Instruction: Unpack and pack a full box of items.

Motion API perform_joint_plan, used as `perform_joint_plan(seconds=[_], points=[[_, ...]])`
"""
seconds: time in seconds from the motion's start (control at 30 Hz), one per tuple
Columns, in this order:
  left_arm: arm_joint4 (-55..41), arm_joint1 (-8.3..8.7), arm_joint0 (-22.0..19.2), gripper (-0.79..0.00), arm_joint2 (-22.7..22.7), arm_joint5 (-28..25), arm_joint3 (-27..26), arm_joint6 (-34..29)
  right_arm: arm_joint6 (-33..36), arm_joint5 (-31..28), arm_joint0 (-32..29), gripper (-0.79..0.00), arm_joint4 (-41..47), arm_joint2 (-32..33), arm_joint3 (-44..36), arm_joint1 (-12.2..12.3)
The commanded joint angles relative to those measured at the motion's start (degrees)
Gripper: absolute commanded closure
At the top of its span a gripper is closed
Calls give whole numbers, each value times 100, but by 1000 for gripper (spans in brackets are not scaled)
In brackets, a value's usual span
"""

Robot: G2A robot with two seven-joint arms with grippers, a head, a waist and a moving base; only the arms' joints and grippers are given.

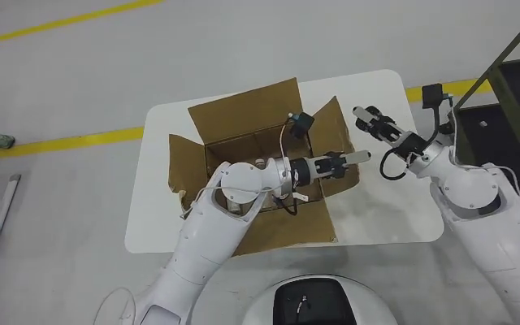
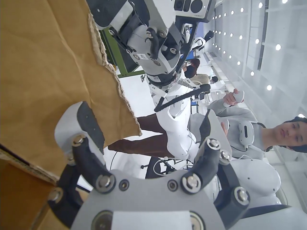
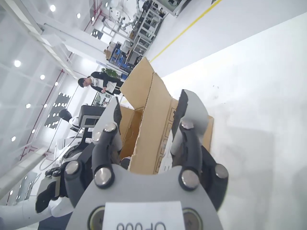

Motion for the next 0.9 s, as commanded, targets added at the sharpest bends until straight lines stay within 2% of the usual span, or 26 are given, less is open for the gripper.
perform_joint_plan(seconds=[0.0,0.03,0.1,0.13,0.17,0.2,0.57,0.87], points=[[2,-2,6,-785,-1,3,4,-24,43,-13,75,-243,-91,-93,33,-11],[-3,-3,8,-785,-2,18,5,-38,60,-16,104,-240,-114,-144,55,-19],[12,-5,11,-785,-4,31,1,-49,127,-9,151,-163,-181,-225,98,-29],[21,-7,14,-785,-2,31,0,-59,156,-2,168,-151,-235,-254,117,-32],[20,-8,16,-785,-3,39,4,-67,170,19,174,-58,-288,-277,149,-34],[26,-10,15,-785,-3,43,4,-71,193,32,179,0,-336,-301,175,-36],[211,18,48,-785,-149,99,-109,-74,66,14,-87,0,-339,-163,289,-31],[568,204,356,-785,-782,316,-558,-129,46,7,-480,0,-243,288,55,27]])
